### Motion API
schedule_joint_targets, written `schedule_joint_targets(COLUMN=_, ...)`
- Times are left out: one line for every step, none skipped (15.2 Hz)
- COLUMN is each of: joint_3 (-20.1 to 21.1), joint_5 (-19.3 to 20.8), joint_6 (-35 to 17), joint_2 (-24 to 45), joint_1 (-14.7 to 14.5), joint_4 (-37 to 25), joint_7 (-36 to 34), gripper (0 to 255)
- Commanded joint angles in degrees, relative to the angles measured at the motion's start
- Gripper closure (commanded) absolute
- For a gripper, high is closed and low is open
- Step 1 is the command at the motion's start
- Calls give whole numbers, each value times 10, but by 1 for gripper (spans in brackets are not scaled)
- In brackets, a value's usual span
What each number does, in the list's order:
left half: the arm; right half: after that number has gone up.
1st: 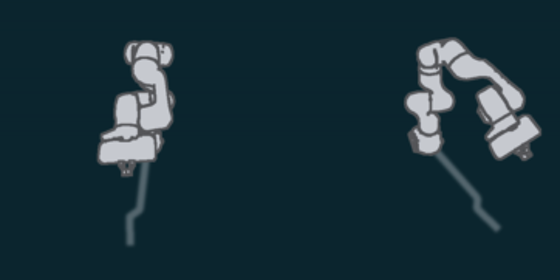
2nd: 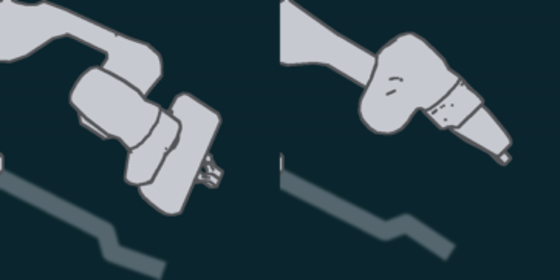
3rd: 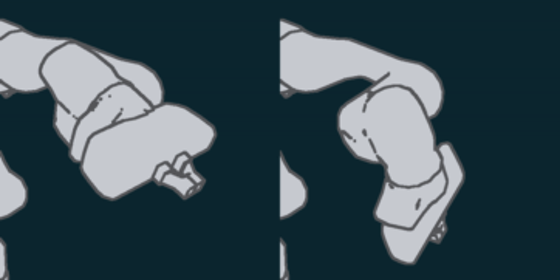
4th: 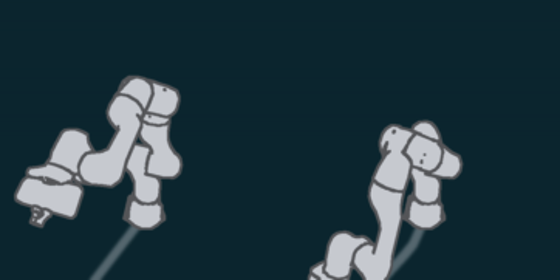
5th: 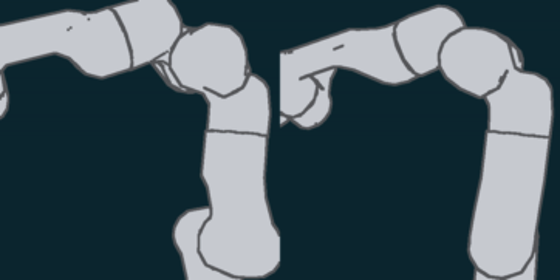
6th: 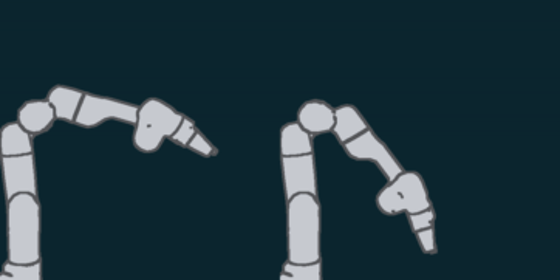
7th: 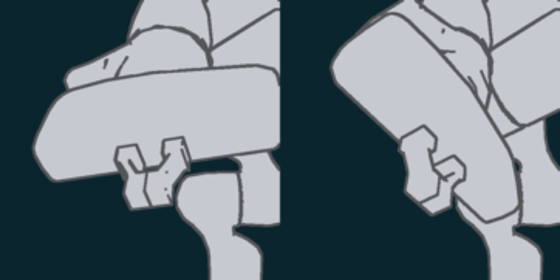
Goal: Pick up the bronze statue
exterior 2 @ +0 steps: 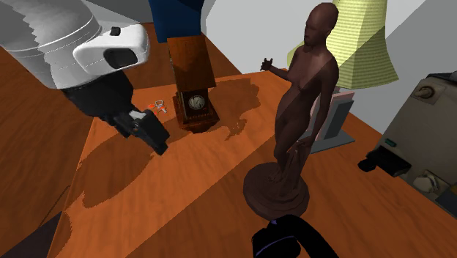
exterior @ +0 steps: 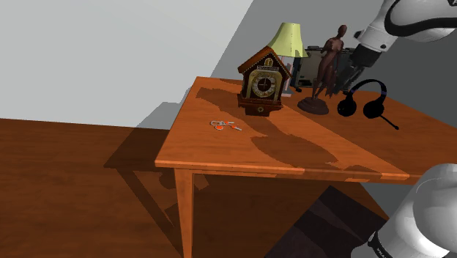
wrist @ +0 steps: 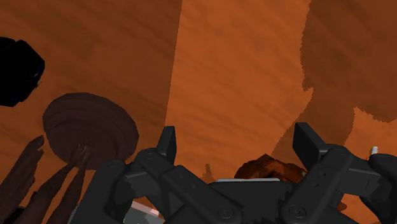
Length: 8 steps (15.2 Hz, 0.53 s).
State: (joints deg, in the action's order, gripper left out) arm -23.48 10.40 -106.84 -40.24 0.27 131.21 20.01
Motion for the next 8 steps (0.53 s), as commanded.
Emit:
schedule_joint_targets(joint_3=-39, joint_5=-3, joint_6=-18, joint_2=27, joint_1=-9, joint_4=-24, joint_7=44, gripper=0)
schedule_joint_targets(joint_3=-57, joint_5=-6, joint_6=-26, joint_2=40, joint_1=-14, joint_4=-35, joint_7=64, gripper=0)
schedule_joint_targets(joint_3=-76, joint_5=-11, joint_6=-34, joint_2=53, joint_1=-20, joint_4=-47, joint_7=85, gripper=0)
schedule_joint_targets(joint_3=-95, joint_5=-17, joint_6=-41, joint_2=68, joint_1=-28, joint_4=-60, joint_7=106, gripper=0)
schedule_joint_targets(joint_3=-115, joint_5=-24, joint_6=-48, joint_2=82, joint_1=-36, joint_4=-74, joint_7=128, gripper=0)
schedule_joint_targets(joint_3=-136, joint_5=-33, joint_6=-54, joint_2=98, joint_1=-45, joint_4=-89, joint_7=150, gripper=0)
schedule_joint_targets(joint_3=-157, joint_5=-44, joint_6=-60, joint_2=115, joint_1=-55, joint_4=-104, joint_7=173, gripper=0)
schedule_joint_targets(joint_3=-179, joint_5=-57, joint_6=-64, joint_2=132, joint_1=-66, joint_4=-121, joint_7=197, gripper=0)
